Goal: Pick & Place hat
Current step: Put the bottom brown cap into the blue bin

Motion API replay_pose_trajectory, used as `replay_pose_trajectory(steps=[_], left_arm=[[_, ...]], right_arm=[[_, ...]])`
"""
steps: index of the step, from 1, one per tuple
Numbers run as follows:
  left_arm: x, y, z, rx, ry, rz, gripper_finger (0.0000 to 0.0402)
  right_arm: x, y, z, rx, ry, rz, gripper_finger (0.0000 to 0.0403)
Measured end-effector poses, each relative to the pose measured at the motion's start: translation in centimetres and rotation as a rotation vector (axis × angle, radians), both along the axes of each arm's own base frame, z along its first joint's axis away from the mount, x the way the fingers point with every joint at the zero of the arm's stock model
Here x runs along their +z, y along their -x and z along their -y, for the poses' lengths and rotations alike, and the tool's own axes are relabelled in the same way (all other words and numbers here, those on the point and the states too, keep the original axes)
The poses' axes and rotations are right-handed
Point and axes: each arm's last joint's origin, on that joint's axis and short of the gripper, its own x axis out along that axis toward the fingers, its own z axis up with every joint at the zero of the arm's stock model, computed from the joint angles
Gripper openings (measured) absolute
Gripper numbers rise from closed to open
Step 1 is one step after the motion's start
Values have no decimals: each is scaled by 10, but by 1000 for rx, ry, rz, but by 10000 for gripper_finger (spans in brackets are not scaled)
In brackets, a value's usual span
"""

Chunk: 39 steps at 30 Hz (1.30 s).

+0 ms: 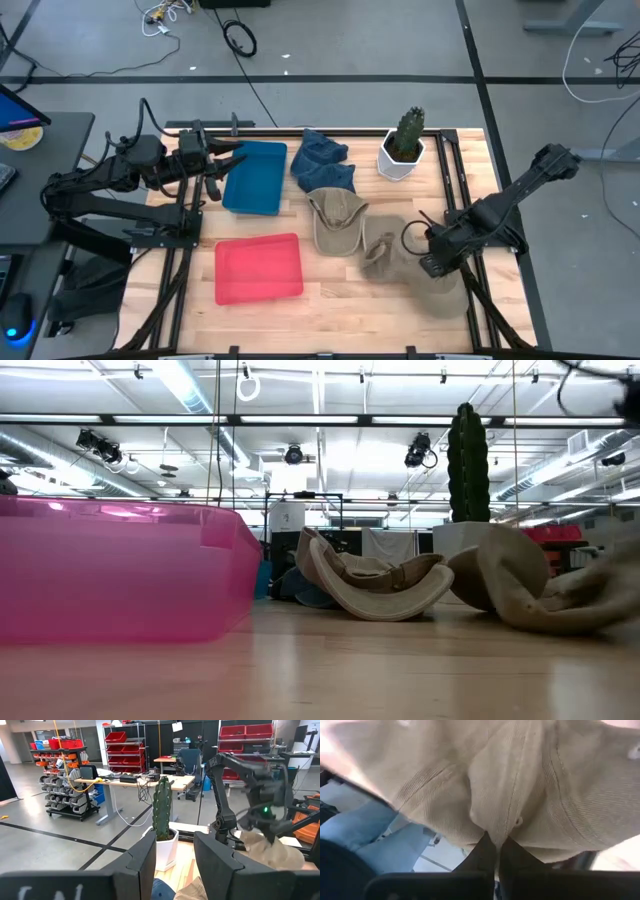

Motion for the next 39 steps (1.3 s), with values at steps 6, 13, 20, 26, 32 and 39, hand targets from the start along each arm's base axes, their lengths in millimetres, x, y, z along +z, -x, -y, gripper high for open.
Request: replay_pose_trajectory(steps=[6,13,20,26,32,39], left_arm=[[0,0,0,0,2,1,138],[0,0,0,1,107,41,138],[0,0,0,4,296,116,138],[1,0,-1,7,539,218,138],[1,1,-5,37,878,364,138],[-3,-8,-6,29,1261,465,138]], right_arm=[[45,8,1,74,38,69,1],[78,1,6,182,200,347,1],[92,-26,10,330,459,501,0],[100,-59,19,454,637,525,0],[119,-92,31,586,776,632,0],[140,-119,56,699,946,701,0]])
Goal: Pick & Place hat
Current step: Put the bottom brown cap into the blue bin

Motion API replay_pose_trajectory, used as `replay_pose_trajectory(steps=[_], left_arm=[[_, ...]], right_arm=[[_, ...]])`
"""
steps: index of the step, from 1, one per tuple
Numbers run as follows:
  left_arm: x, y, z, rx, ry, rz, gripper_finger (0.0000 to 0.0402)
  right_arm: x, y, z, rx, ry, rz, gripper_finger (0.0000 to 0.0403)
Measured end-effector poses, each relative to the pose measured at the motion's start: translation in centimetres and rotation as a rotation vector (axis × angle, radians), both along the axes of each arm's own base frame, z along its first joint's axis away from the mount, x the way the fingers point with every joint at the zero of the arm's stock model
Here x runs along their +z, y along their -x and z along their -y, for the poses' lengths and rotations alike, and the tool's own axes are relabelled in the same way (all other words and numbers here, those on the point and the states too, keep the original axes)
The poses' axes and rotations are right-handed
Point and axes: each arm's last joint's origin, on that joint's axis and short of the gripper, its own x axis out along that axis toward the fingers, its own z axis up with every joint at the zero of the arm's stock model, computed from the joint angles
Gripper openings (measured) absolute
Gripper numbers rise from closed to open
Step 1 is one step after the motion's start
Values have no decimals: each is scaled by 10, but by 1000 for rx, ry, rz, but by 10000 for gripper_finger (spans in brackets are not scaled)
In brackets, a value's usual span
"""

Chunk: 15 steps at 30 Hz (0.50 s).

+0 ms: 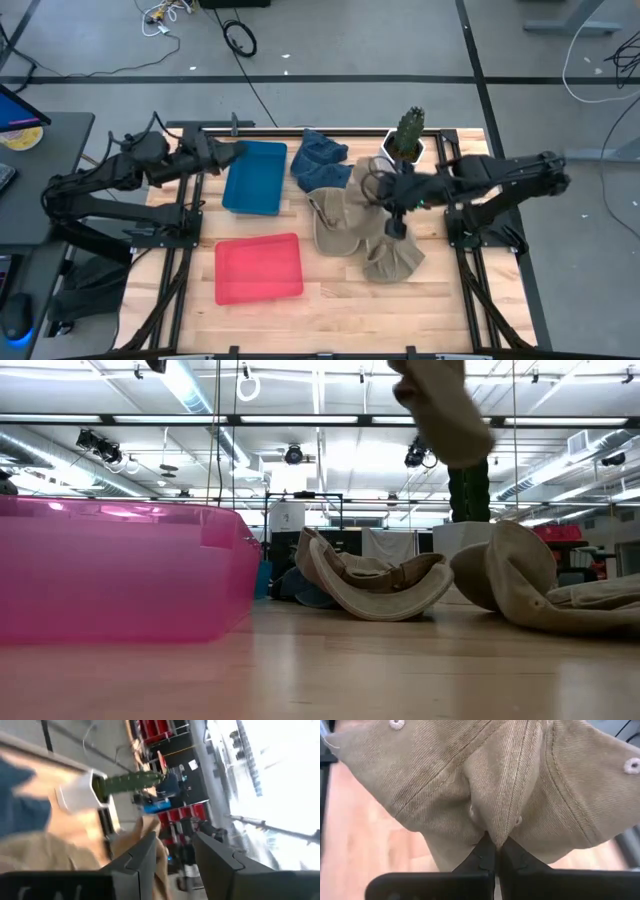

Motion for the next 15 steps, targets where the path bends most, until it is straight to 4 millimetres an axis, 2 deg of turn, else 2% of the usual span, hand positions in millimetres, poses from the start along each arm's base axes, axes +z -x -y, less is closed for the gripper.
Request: replay_pose_trajectory(steps=[5,10,15], left_arm=[[-6,-14,3,-141,171,7,138],[-14,-33,2,-167,335,-3,138],[-22,-50,3,-232,357,-56,138]], right_arm=[[6,-10,12,71,109,18,0],[6,-26,17,149,210,69,0],[-2,-43,21,168,244,57,0]])
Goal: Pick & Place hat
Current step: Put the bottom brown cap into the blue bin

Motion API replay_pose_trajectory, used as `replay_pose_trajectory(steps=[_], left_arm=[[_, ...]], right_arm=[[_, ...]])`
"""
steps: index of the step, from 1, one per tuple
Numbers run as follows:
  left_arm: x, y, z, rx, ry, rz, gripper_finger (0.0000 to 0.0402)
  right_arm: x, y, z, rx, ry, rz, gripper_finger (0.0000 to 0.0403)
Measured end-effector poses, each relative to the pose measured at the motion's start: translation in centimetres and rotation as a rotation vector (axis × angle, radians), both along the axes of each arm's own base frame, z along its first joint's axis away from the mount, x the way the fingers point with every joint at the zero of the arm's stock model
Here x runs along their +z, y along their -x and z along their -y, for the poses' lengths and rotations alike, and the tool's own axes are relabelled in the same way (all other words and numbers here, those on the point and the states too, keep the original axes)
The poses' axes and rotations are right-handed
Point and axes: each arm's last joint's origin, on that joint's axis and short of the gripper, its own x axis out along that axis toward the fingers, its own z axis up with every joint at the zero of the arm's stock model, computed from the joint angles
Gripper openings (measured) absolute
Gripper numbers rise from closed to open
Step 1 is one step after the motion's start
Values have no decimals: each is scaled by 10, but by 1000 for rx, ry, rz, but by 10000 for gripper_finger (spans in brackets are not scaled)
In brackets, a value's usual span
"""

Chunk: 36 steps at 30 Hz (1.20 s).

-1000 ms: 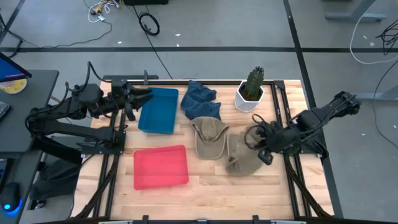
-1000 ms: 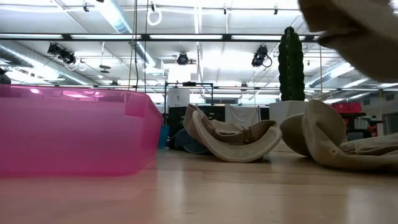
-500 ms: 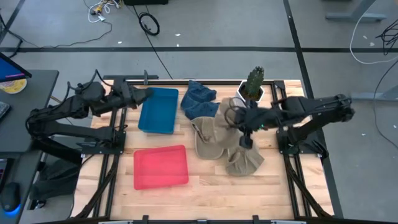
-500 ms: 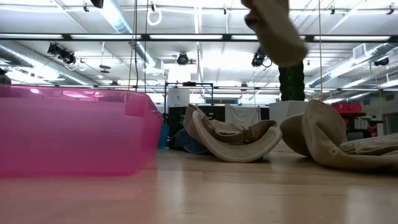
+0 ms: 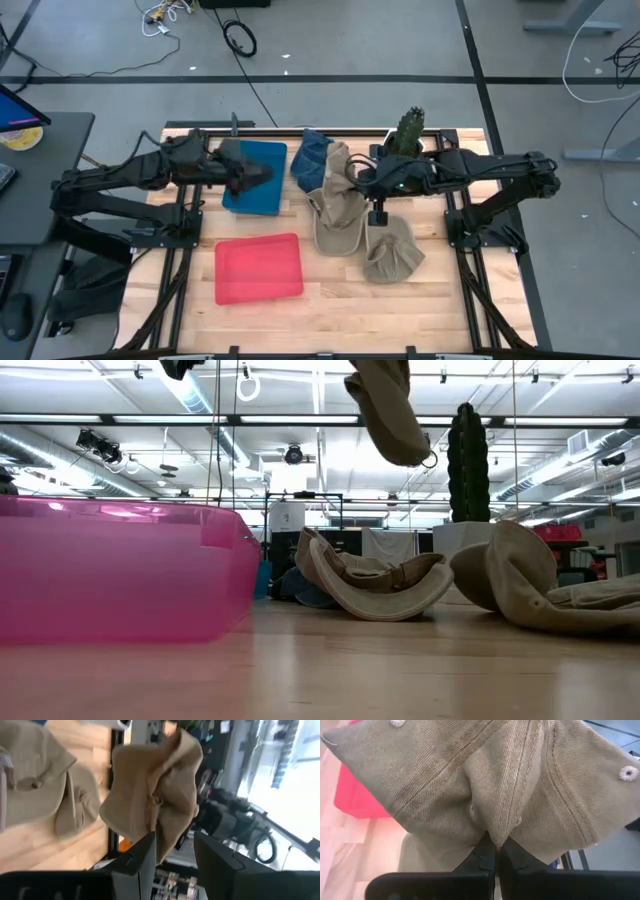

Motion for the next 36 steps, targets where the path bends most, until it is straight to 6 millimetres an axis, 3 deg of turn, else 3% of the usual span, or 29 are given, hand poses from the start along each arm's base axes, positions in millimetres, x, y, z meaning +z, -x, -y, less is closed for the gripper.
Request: replay_pose_trajectory(steps=[5,14,19,36], left_arm=[[0,-16,-1,-37,-47,40,159],[-14,-46,0,-166,-26,13,273],[-19,-60,-1,-170,-19,31,316],[-29,-85,-2,-232,-33,71,321]], right_arm=[[-11,-13,-1,12,-2,-30,0],[-15,-30,-4,72,-35,23,0],[-17,-33,-5,73,-35,23,0],[-22,-41,-7,84,-66,26,0]])
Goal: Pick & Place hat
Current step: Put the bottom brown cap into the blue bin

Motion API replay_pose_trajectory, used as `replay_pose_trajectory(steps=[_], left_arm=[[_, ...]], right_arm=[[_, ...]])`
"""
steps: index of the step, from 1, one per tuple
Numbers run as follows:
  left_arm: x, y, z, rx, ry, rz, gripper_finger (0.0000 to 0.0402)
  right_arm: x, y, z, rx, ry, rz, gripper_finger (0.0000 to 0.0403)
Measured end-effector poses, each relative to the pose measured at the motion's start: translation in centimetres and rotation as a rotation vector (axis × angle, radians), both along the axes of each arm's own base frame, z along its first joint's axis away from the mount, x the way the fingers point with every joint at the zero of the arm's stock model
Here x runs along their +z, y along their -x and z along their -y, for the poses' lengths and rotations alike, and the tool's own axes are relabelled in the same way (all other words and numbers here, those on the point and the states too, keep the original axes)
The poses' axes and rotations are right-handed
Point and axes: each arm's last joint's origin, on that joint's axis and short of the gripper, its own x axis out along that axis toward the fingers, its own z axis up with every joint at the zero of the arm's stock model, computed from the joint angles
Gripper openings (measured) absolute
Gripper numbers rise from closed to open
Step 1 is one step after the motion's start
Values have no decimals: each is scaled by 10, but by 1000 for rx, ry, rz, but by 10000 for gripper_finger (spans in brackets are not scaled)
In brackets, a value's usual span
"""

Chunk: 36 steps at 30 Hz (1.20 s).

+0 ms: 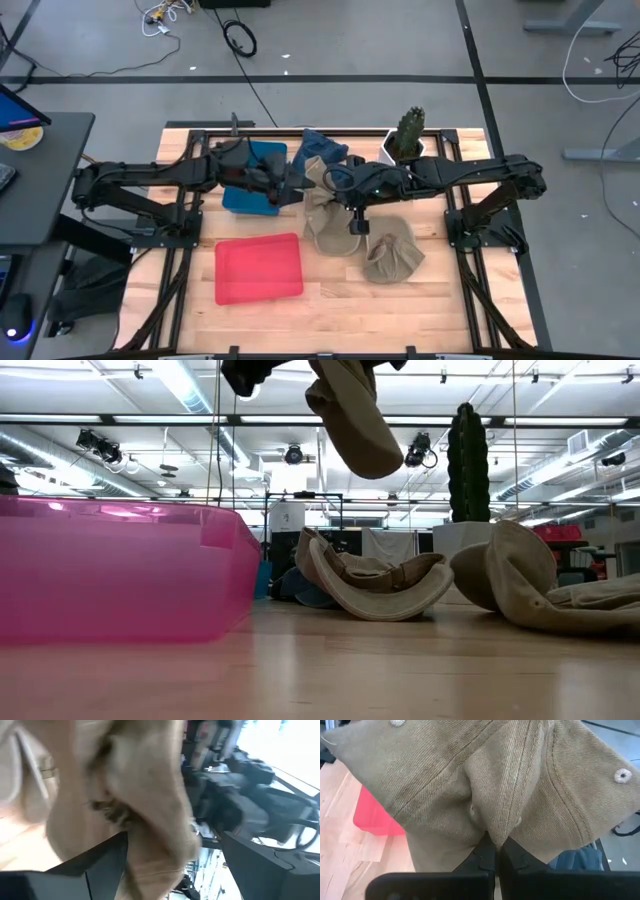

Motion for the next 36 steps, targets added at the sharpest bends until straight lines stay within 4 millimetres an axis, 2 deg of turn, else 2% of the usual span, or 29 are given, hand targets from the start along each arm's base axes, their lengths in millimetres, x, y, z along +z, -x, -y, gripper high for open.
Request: replay_pose_trajectory(steps=[4,8,21,24,27,36], left_arm=[[-4,-3,-1,5,-1,-13,296],[-6,-5,-1,6,2,-23,250],[-3,-7,0,-11,2,16,25],[-3,-7,0,-16,-22,20,23],[-3,-7,0,-13,-31,22,30],[3,-6,0,-14,-76,78,24]], right_arm=[[-1,0,-1,13,-13,-5,0],[-1,0,-1,15,-21,-2,0],[1,-2,-1,10,-23,19,0],[2,-2,-1,0,-37,27,2],[2,-2,-1,-6,-46,32,21],[1,3,0,-45,-86,1,143]])
